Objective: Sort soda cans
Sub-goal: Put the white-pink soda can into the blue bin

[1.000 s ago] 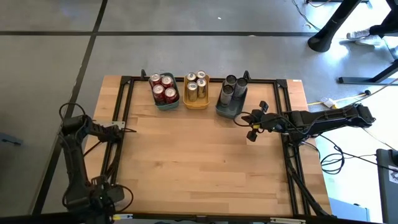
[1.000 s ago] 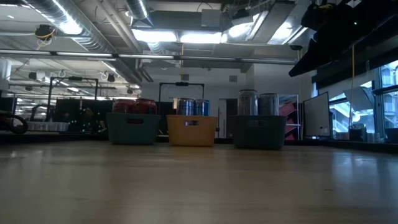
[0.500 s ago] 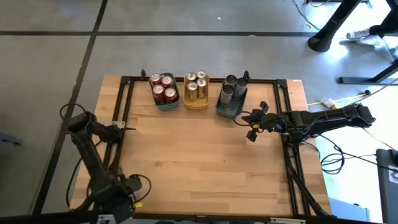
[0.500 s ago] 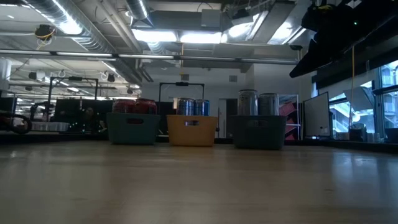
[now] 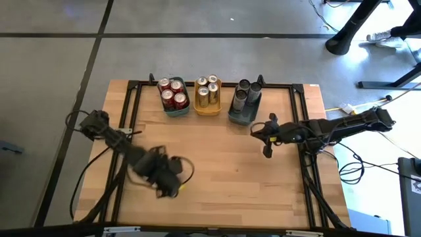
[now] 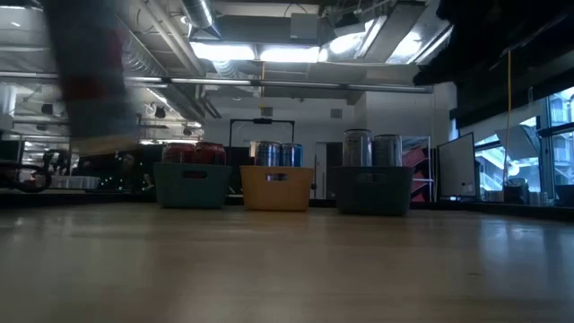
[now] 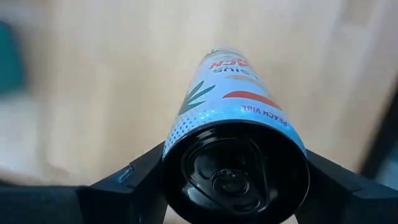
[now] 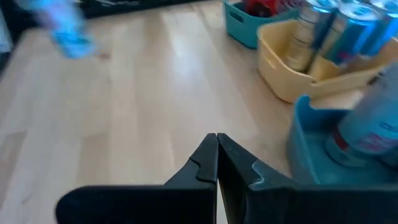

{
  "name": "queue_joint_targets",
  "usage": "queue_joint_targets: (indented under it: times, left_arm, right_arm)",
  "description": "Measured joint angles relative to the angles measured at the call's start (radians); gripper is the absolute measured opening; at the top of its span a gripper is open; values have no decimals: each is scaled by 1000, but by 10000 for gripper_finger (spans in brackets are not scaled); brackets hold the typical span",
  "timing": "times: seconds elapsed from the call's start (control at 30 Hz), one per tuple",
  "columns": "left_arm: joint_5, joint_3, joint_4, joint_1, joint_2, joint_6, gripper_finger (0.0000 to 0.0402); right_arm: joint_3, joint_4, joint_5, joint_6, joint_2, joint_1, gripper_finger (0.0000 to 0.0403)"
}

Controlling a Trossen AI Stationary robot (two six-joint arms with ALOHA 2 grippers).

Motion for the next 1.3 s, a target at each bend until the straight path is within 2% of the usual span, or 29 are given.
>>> queue_joint_targets:
  times: [0.13,0.3,0.53,0.7,0.9,1.1,1.3]
  left_arm:
    - [-97,47,28,103,-2,201,245]
    - [-171,65,178,218,-2,454,245]
    - [-177,65,406,327,-2,745,245]
    - [-176,65,509,365,-2,867,245]
    - [-177,64,576,377,0,985,245]
    - [-172,56,662,388,0,1041,245]
    - [-161,56,752,416,0,1074,243]
  right_arm:
    - [0,46,52,2,6,77,5]
    - [1,125,122,3,56,142,5]
    - [0,292,181,-11,200,186,5]
    - [0,439,195,-35,320,189,5]
    - [-1,538,280,-48,423,190,5]
    - [-1,578,330,-37,456,189,5]
    - [-1,559,359,-24,433,197,5]
